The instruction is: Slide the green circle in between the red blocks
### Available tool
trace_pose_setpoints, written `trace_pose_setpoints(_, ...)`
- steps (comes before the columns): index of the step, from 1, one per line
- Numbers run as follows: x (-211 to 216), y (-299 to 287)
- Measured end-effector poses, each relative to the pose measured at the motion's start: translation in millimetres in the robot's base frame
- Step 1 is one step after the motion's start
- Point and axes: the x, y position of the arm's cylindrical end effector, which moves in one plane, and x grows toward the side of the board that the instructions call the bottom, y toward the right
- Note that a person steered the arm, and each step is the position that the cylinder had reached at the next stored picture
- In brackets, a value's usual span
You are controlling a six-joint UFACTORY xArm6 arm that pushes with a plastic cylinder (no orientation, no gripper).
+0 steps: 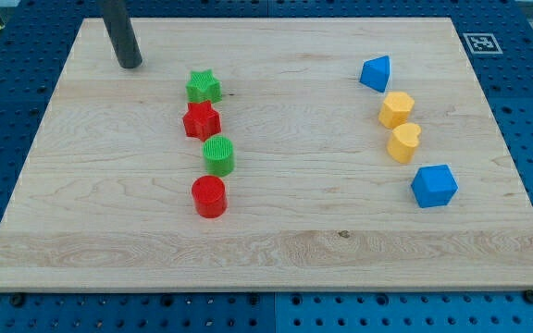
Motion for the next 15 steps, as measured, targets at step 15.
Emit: trace_pose_setpoints(15,212,201)
